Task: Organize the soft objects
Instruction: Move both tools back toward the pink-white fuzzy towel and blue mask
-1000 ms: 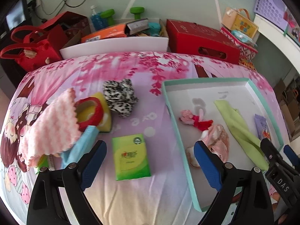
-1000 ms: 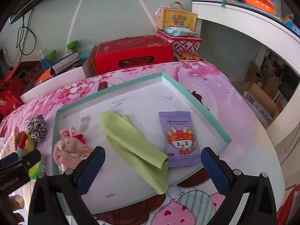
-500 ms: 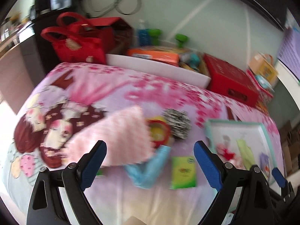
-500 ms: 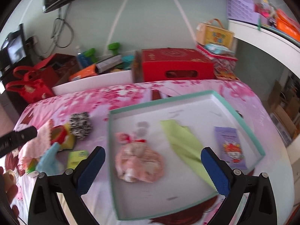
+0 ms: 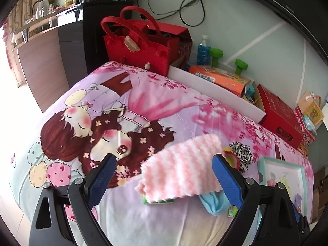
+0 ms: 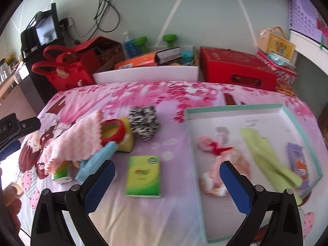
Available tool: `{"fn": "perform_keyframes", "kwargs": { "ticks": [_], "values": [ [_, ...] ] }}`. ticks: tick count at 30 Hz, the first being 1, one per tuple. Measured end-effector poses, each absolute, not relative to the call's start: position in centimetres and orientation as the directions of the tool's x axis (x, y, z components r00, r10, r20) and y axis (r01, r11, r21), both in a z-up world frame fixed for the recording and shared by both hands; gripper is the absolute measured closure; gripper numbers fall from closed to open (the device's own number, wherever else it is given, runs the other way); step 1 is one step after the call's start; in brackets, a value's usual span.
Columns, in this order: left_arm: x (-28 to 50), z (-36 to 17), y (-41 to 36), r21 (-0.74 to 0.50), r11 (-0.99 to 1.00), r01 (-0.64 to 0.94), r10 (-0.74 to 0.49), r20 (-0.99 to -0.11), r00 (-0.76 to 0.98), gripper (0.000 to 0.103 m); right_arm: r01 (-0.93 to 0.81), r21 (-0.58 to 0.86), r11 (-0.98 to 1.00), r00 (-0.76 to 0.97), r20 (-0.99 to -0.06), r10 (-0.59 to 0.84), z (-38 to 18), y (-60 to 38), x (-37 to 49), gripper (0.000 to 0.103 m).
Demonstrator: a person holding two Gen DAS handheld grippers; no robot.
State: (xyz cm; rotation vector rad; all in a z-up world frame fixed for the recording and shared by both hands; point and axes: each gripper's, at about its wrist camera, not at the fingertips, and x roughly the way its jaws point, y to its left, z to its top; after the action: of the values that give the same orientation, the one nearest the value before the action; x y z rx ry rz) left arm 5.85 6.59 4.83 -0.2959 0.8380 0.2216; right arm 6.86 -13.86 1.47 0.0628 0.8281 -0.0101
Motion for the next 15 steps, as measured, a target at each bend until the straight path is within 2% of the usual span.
{"fn": "perform_keyframes", "kwargs": {
  "ticks": [7,15],
  "values": [
    [5.3,4.6,8.7,-0.196,0.923,-0.331,0.083,-0.739,0.668,0.009,-0.005,0.045,0.999,0.639,-0.768,0.037,-0.1,-11.2,7.8,0.0],
    [6.6,2.4,8.6,-0.206,0.934,-0.291,0.016,-0.791,0.612,0.009,-0.009,0.033,0.999,0.603,-0.797,0.031,-1.7,-10.4,8.5,0.02]
  ]
}}
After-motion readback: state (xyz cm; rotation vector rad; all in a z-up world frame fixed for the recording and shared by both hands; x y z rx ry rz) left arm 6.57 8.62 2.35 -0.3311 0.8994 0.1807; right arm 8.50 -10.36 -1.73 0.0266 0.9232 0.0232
